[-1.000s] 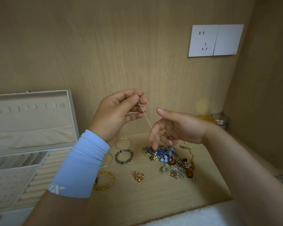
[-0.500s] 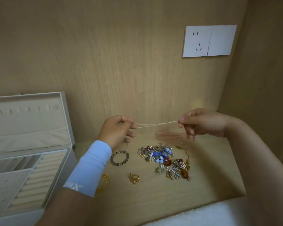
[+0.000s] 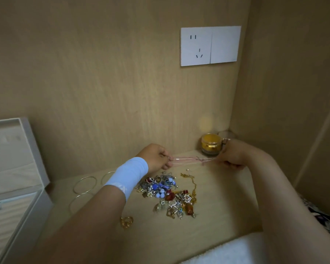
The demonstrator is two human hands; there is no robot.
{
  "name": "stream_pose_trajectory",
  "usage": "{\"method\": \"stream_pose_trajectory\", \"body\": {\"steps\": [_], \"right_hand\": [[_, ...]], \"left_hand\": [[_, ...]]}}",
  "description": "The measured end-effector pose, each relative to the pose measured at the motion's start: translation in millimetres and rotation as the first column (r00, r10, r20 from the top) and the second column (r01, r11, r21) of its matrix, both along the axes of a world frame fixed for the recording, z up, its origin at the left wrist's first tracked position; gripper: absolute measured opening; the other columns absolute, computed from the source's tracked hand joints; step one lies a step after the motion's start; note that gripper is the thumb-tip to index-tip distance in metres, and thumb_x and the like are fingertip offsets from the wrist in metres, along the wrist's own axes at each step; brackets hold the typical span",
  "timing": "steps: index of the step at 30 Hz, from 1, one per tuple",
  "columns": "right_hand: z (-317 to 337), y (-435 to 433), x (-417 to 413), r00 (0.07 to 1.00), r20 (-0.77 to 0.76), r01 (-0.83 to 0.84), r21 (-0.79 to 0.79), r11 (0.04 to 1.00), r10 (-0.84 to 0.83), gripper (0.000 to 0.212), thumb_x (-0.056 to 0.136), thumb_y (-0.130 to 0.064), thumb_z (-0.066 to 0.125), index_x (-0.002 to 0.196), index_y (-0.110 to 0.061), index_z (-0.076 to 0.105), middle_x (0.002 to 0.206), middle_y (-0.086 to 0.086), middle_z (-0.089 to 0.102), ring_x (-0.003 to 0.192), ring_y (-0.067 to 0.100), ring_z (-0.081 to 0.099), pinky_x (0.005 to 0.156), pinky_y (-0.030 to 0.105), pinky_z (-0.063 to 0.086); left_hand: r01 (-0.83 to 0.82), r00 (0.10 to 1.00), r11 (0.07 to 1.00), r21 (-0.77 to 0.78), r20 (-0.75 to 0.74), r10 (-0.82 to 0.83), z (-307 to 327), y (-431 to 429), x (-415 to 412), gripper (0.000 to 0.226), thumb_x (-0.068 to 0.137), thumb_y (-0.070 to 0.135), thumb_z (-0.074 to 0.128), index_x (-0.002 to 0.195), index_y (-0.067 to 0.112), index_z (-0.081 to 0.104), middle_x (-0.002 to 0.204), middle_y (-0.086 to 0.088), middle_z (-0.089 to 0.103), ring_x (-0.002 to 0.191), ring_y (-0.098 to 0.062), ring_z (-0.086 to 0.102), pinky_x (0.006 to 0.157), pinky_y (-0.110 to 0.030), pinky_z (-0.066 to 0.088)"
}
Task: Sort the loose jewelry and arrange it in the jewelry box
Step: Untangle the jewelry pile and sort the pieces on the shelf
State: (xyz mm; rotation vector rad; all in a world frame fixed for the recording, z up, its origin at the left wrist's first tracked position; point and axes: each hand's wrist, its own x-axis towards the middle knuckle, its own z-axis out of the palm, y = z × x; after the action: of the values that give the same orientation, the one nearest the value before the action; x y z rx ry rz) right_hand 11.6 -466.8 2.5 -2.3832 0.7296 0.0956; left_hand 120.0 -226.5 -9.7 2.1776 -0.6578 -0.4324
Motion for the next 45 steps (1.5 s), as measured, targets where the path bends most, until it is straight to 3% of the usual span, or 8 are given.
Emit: {"method": "stream_pose_trajectory", "body": {"steps": [5, 11, 20, 23, 30, 35, 40, 45], "right_hand": [[2, -11, -7, 0.992, -0.071, 0.102, -0.05, 0.994, -0.105, 0.008, 0.077, -0.002, 0.068, 0.069, -0.001, 0.068, 0.052, 0.013, 0.064, 0.04, 0.022, 0.057, 0.045, 0.024, 0.049], [-3, -19, -12, 0.976, -0.138, 0.157, -0.075, 0.985, -0.166, 0.022, 0.076, -0.01, 0.082, 0.092, -0.003, 0.07, 0.086, 0.016, 0.074, 0.082, 0.03, 0.074, 0.083, 0.044, 0.061], [1, -9, -11, 0.972, -0.183, 0.109, -0.213, 0.971, -0.15, 0.027, 0.073, -0.012, 0.08, 0.095, -0.007, 0.066, 0.096, 0.012, 0.07, 0.095, 0.03, 0.071, 0.088, 0.044, 0.059], [4, 2, -3, 0.993, -0.089, 0.046, -0.348, 0.936, -0.082, 0.02, 0.076, -0.018, 0.073, 0.092, -0.011, 0.063, 0.088, 0.005, 0.064, 0.09, 0.026, 0.067, 0.079, 0.032, 0.057], [-6, 63, 32, 0.929, 0.092, -0.332, -0.219, 0.918, 0.358, 0.004, 0.083, -0.025, 0.077, 0.085, -0.025, 0.08, 0.085, -0.007, 0.075, 0.082, 0.01, 0.069, 0.075, 0.026, 0.056], [-19, 66, 38, 0.924, 0.041, -0.359, -0.252, 0.899, 0.381, 0.014, 0.082, -0.017, 0.078, 0.095, -0.023, 0.08, 0.096, -0.005, 0.076, 0.093, 0.012, 0.068, 0.085, 0.031, 0.057], [-5, 57, 32, 0.936, 0.131, -0.297, -0.208, 0.932, 0.327, 0.009, 0.084, -0.017, 0.077, 0.089, -0.025, 0.077, 0.083, -0.013, 0.065, 0.085, 0.008, 0.061, 0.07, 0.02, 0.045], [-7, 58, 34, 0.936, 0.049, -0.323, -0.278, 0.905, 0.35, 0.013, 0.085, -0.018, 0.073, 0.095, -0.02, 0.081, 0.088, -0.003, 0.074, 0.082, 0.011, 0.065, 0.064, 0.021, 0.051]], "left_hand": [[0.049, 0.998, 0.993, 0.107, 0.044, -0.054, -9, -19, 6, 0.021, 0.093, 0.008, 0.058, 0.089, 0.022, 0.073, 0.079, 0.007, 0.077, 0.086, -0.019, 0.072, 0.086, -0.039, 0.057], [0.083, 0.968, 0.974, 0.209, 0.216, -0.129, -8, -38, 5, 0.024, 0.093, 0.013, 0.058, 0.102, 0.025, 0.077, 0.091, 0.009, 0.076, 0.083, 0.006, 0.062, 0.078, -0.01, 0.045], [0.122, 0.91, 0.913, 0.388, 0.323, -0.259, -11, -31, 8, 0.023, 0.094, 0.017, 0.06, 0.107, 0.027, 0.076, 0.121, 0.005, 0.067, 0.109, -0.013, 0.061, 0.1, -0.024, 0.045], [0.125, 0.905, 0.899, 0.42, 0.323, -0.277, -8, -26, 9, 0.024, 0.093, 0.018, 0.061, 0.112, 0.026, 0.074, 0.123, 0.005, 0.066, 0.111, -0.012, 0.06, 0.099, -0.022, 0.044], [0.127, 0.826, 0.918, 0.376, 0.473, -0.307, -11, -10, -2, 0.023, 0.092, 0.017, 0.057, 0.107, 0.029, 0.071, 0.108, 0.006, 0.058, 0.103, -0.015, 0.058, 0.095, -0.032, 0.048], [0.168, 0.841, 0.894, 0.416, 0.412, -0.35, -16, 4, -12, 0.017, 0.091, 0.022, 0.062, 0.098, 0.032, 0.075, 0.101, 0.014, 0.06, 0.097, -0.009, 0.06, 0.094, -0.031, 0.049], [0.184, 0.877, 0.907, 0.379, 0.354, -0.325, -12, 11, -15, 0.016, 0.089, 0.026, 0.064, 0.098, 0.033, 0.074, 0.093, 0.021, 0.059, 0.093, -0.005, 0.06, 0.095, -0.029, 0.049], [0.169, 0.853, 0.928, 0.333, 0.421, -0.307, -10, -12, -21, 0.024, 0.092, 0.027, 0.062, 0.114, 0.027, 0.072, 0.112, 0.004, 0.061, 0.105, -0.017, 0.058, 0.097, -0.032, 0.047]]}}
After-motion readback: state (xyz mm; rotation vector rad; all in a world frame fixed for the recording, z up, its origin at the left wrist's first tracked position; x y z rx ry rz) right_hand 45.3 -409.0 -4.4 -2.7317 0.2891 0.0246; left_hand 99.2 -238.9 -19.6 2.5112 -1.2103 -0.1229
